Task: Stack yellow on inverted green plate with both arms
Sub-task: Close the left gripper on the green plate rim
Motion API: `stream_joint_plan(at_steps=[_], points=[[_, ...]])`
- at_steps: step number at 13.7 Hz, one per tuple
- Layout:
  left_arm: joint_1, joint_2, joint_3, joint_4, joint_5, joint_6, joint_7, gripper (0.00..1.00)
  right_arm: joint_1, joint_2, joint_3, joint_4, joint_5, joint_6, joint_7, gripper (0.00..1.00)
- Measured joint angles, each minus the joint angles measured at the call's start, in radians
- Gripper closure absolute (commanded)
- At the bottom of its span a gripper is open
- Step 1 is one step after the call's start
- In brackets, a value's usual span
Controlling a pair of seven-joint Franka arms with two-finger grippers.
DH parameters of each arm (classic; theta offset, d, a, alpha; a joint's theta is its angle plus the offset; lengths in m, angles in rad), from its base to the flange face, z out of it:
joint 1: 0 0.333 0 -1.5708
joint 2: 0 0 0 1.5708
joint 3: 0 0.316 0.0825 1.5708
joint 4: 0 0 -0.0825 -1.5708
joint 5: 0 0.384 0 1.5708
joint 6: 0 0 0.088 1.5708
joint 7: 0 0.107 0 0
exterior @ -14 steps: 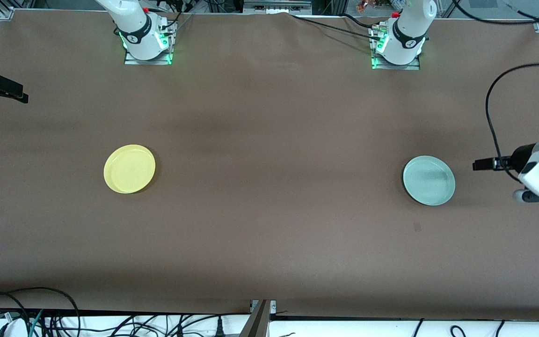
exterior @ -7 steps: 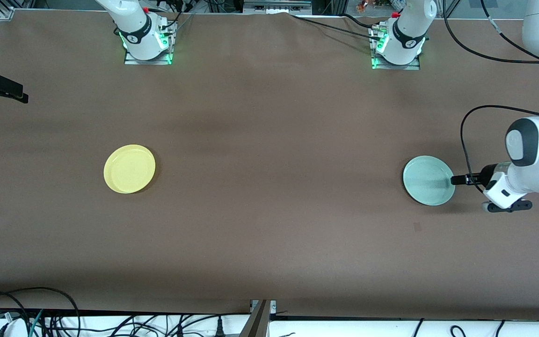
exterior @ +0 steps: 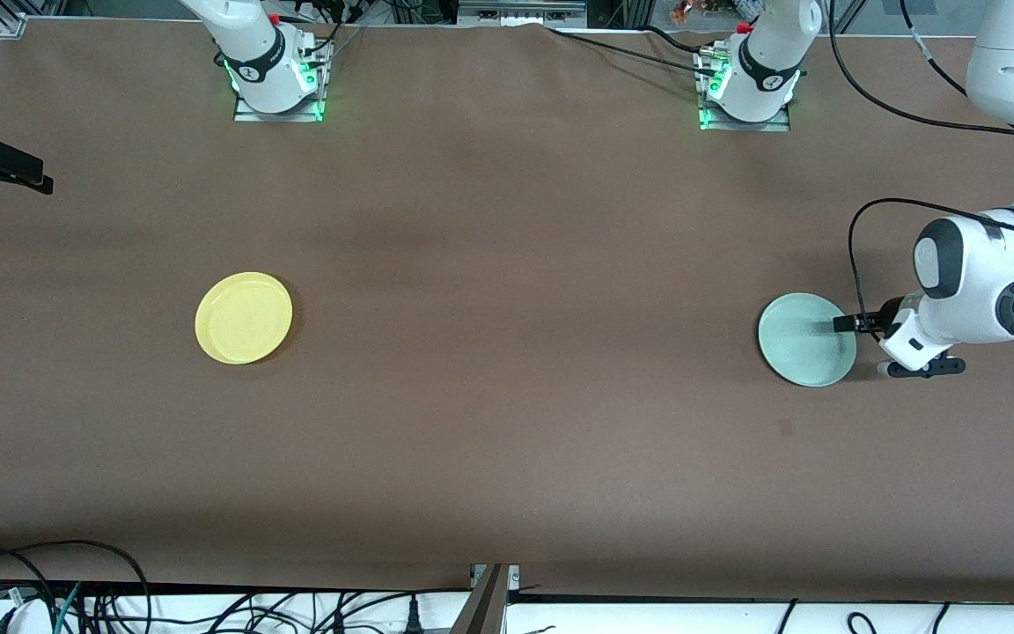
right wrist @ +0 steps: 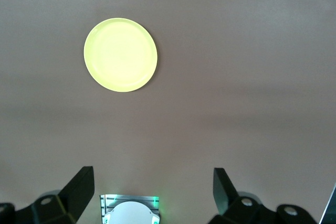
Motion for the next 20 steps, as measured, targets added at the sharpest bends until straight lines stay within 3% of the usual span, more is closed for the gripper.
stream_joint_plan(at_steps=[3,8,12,13,19,20], points=[[0.000,0.018,-0.001,-0.006,0.000,0.017,0.000,0.06,0.000,0.000,0.000,0.000,0.000,0.000,0.000,0.00],[0.000,0.031,-0.002,-0.006,0.000,0.030,0.000,0.06,0.000,0.000,0.000,0.000,0.000,0.000,0.000,0.00],[0.000,0.023,-0.002,-0.005,0.000,0.015,0.000,0.40,0.000,0.000,0.000,0.000,0.000,0.000,0.000,0.00],[0.000,0.017,-0.002,-0.005,0.000,0.003,0.000,0.45,0.000,0.000,0.000,0.000,0.000,0.000,0.000,0.00],[0.000,-0.006,-0.003,-0.005,0.000,-0.033,0.002,0.45,0.000,0.000,0.000,0.000,0.000,-0.004,0.000,0.00],[0.000,-0.006,-0.003,-0.006,0.000,-0.033,0.002,0.51,0.000,0.000,0.000,0.000,0.000,-0.005,0.000,0.00]])
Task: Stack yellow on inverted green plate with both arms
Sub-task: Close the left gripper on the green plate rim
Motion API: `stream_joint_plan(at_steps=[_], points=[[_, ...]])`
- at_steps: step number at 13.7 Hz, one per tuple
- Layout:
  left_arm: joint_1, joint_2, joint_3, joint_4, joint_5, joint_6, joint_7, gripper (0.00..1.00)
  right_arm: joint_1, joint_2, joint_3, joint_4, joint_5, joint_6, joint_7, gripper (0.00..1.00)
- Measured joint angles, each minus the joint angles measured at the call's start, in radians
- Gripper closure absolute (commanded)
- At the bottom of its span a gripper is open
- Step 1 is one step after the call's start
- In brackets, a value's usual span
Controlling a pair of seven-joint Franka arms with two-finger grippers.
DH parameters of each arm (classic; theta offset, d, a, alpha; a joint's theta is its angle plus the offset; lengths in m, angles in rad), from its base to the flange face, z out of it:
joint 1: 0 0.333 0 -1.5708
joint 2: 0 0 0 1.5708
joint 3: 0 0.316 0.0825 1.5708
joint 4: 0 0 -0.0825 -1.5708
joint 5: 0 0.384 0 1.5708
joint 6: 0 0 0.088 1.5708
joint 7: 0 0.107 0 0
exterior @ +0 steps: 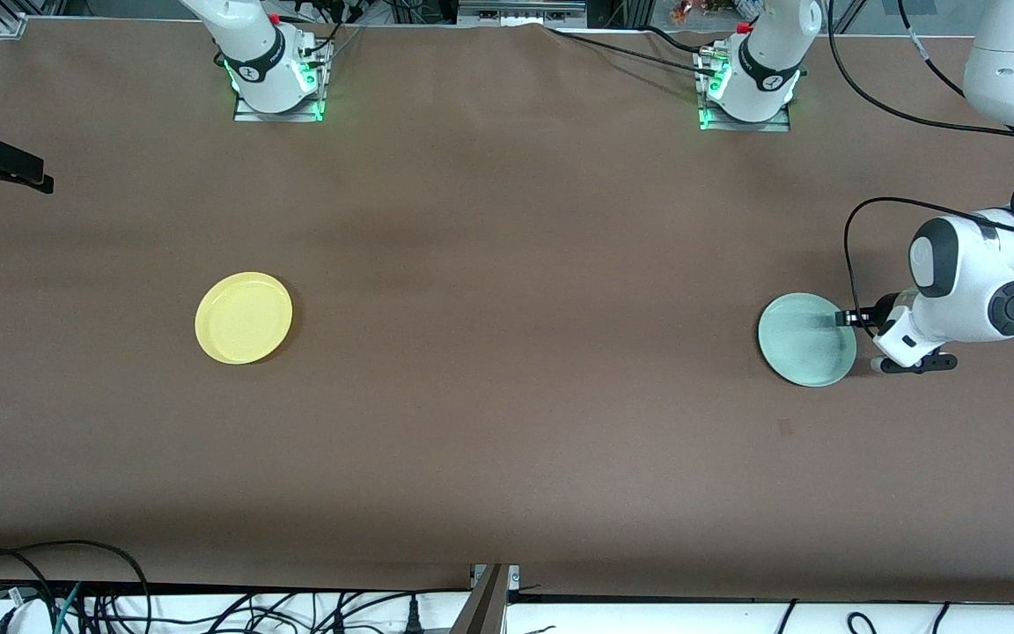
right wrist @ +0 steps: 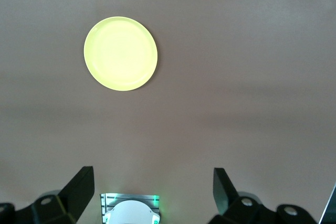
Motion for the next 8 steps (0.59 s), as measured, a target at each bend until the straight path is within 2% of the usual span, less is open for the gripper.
stream_joint_plan(at_steps=[1,8], points=[[0.000,0.000,0.000,-0.001,0.000,0.000,0.000,0.60,0.000,0.000,0.000,0.000,0.000,0.000,0.000,0.00],[0.000,0.013,0.000,-0.002,0.000,0.001,0.001,0.59,0.000,0.000,0.000,0.000,0.000,-0.001,0.000,0.00]])
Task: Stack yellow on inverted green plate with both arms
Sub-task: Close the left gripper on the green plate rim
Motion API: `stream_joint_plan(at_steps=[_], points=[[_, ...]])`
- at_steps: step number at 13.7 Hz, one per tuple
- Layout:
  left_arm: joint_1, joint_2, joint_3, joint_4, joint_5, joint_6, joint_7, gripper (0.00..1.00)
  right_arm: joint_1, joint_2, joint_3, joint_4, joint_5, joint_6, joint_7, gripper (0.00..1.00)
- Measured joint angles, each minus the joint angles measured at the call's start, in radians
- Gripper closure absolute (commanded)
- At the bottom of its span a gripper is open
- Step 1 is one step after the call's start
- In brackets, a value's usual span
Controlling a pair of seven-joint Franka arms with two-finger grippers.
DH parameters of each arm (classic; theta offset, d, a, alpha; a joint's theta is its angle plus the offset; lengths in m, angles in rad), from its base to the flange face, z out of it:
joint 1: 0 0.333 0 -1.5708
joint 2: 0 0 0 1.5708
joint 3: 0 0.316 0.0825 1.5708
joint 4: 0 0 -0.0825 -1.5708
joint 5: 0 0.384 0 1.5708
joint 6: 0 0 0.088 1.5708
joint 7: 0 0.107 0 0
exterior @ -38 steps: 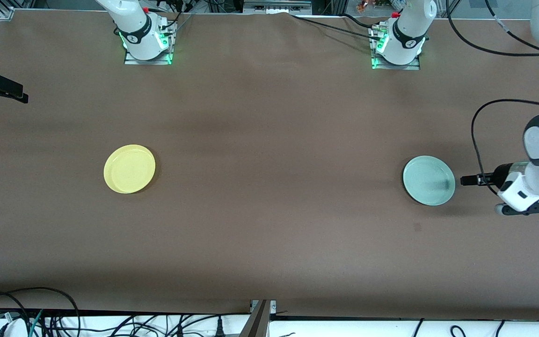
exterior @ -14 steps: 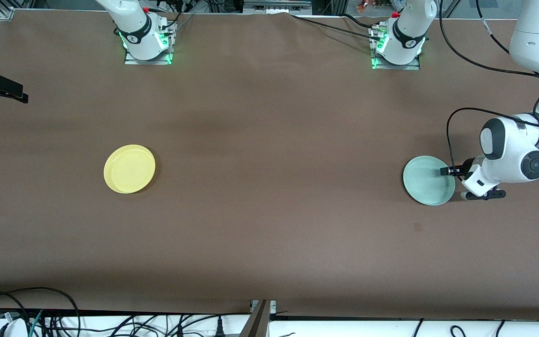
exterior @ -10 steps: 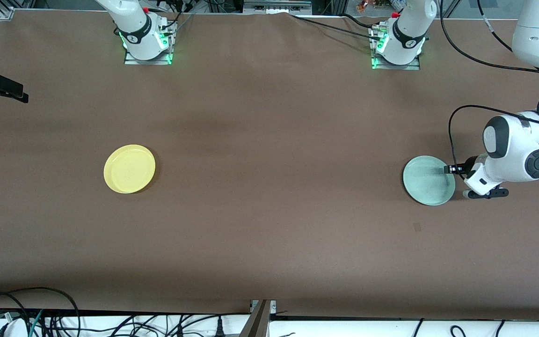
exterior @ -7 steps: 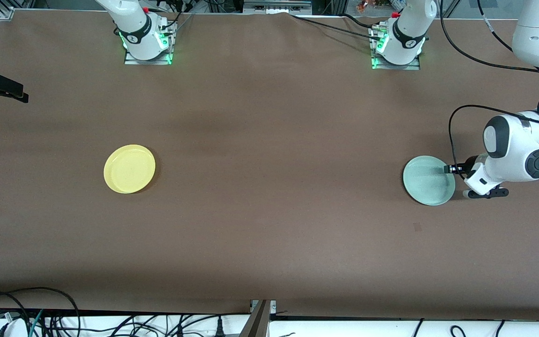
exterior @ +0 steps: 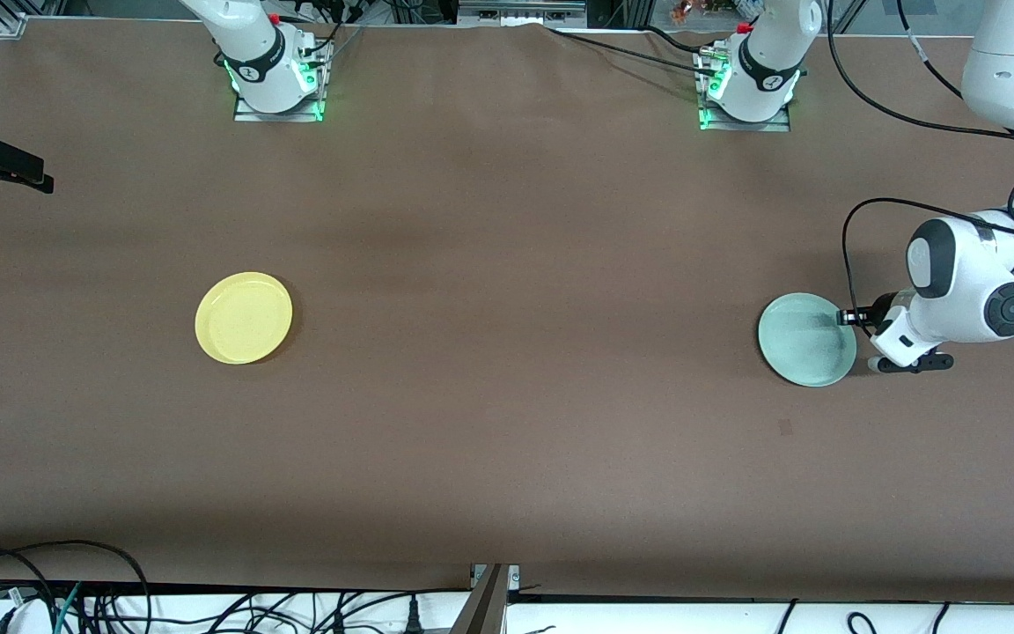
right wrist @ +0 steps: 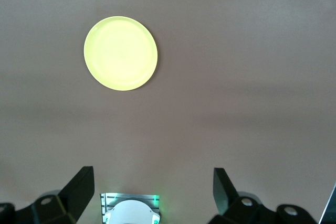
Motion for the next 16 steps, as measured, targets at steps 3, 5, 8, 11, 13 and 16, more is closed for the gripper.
stream_joint_plan(at_steps=[3,5,8,11,13,16], points=[[0.000,0.007,0.000,0.000,0.000,0.002,0.001,0.65,0.000,0.000,0.000,0.000,0.000,0.000,0.000,0.00],[0.000,0.007,0.000,0.000,0.000,0.002,0.001,0.74,0.000,0.000,0.000,0.000,0.000,0.000,0.000,0.00],[0.000,0.007,0.000,0.000,0.000,0.002,0.003,0.89,0.000,0.000,0.000,0.000,0.000,0.000,0.000,0.00],[0.000,0.006,0.000,0.001,0.000,0.002,0.005,1.00,0.000,0.000,0.000,0.000,0.000,0.000,0.000,0.00],[0.000,0.001,-0.002,0.001,0.000,-0.002,0.017,1.00,0.000,0.000,0.000,0.000,0.000,0.000,0.000,0.00],[0.000,0.001,-0.002,0.002,0.000,-0.001,0.027,1.00,0.000,0.000,0.000,0.000,0.000,0.000,0.000,0.00]])
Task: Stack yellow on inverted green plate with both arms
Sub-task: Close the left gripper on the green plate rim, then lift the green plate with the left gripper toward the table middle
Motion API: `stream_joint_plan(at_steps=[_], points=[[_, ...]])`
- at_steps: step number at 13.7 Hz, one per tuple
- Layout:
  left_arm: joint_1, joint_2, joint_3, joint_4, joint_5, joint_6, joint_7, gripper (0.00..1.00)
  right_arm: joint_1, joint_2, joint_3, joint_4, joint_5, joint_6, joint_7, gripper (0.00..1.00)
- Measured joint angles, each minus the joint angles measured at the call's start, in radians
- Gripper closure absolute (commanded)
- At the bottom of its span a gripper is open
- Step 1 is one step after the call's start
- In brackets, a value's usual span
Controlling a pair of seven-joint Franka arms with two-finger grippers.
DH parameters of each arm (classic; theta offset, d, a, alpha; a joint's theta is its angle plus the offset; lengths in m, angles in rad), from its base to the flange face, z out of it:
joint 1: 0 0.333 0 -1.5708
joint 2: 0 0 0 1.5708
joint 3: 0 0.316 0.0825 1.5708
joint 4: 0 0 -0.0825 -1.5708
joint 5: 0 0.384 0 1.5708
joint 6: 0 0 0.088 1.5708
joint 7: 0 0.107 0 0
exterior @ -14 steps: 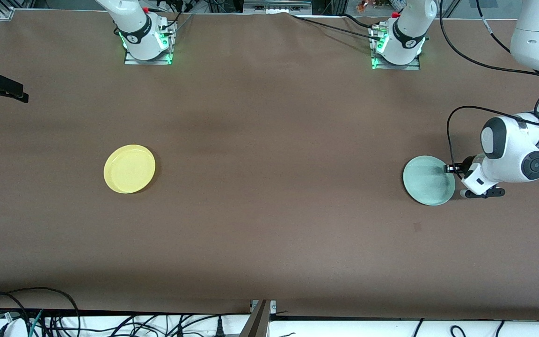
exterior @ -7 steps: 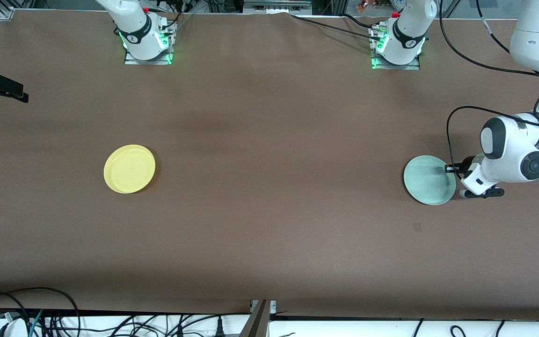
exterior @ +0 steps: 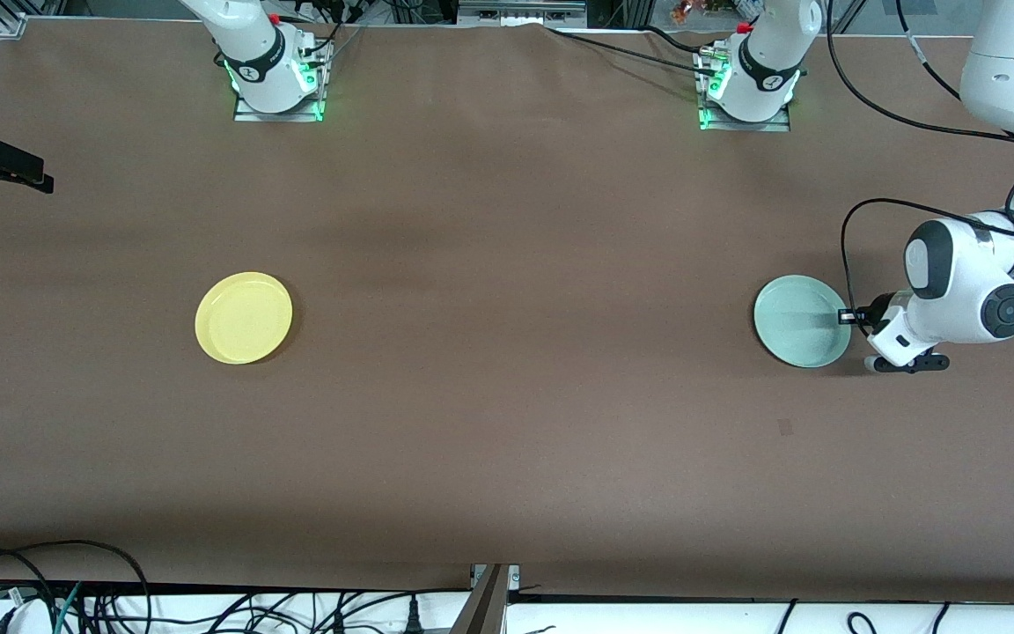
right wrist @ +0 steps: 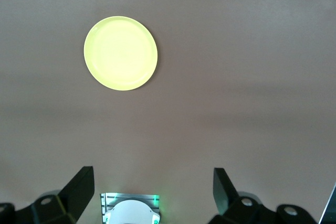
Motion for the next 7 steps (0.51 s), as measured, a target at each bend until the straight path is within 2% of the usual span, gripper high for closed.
stream_joint_plan(at_steps=[5,7], points=[[-0.010,-0.003,-0.013,0.044,0.000,-0.010,0.008,1.00,0.000,0.000,0.000,0.000,0.000,0.000,0.000,0.00],[-0.041,-0.010,-0.015,0.102,0.000,-0.072,0.007,1.00,0.000,0.000,0.000,0.000,0.000,0.000,0.000,0.00]])
